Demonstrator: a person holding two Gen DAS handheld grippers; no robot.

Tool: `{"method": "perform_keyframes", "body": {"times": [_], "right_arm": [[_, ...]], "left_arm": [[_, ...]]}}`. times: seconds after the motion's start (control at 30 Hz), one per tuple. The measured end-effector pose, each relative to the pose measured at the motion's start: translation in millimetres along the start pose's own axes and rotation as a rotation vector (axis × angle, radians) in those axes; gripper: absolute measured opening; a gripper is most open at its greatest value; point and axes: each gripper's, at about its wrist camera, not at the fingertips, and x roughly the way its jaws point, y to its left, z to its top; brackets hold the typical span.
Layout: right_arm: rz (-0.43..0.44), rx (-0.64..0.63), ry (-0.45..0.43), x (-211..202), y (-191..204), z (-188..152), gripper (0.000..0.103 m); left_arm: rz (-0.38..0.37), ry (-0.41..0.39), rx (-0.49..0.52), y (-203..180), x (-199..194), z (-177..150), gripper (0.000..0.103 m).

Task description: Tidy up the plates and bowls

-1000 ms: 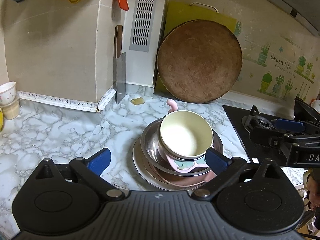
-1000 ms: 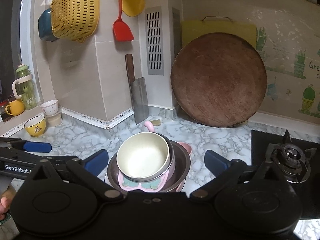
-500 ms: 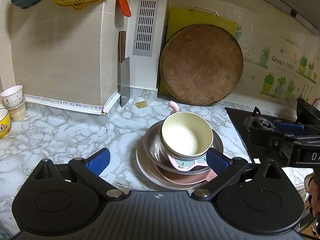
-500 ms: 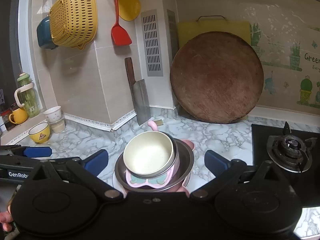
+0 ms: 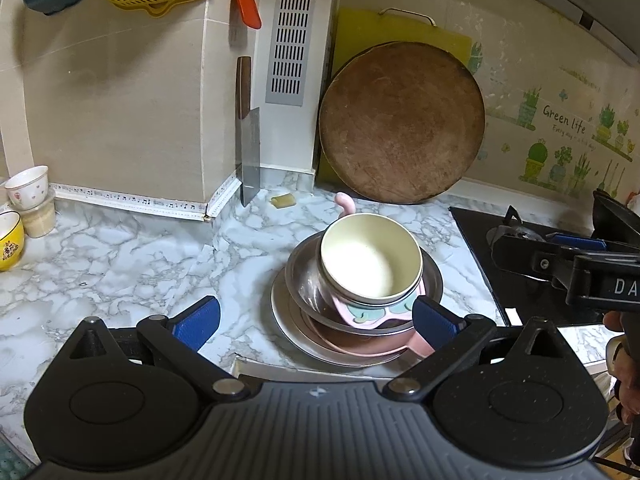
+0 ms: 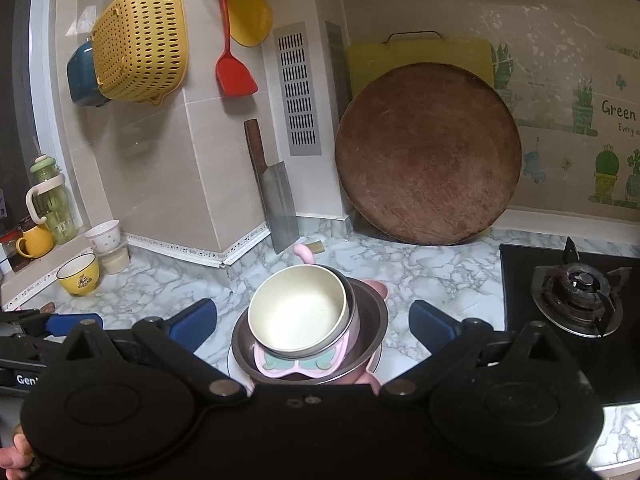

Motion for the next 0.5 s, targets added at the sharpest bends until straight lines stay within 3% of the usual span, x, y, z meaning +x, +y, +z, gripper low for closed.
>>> {"method": "perform_keyframes", "body": {"times": [0.5], "right_arm": [[-0.006, -0.007, -0.004, -3.4, 2.2, -2.5, 0.103]], "left_arm": [[-0.013, 0.027, -0.019, -2.5, -0.1, -5.1, 0.103]]}}
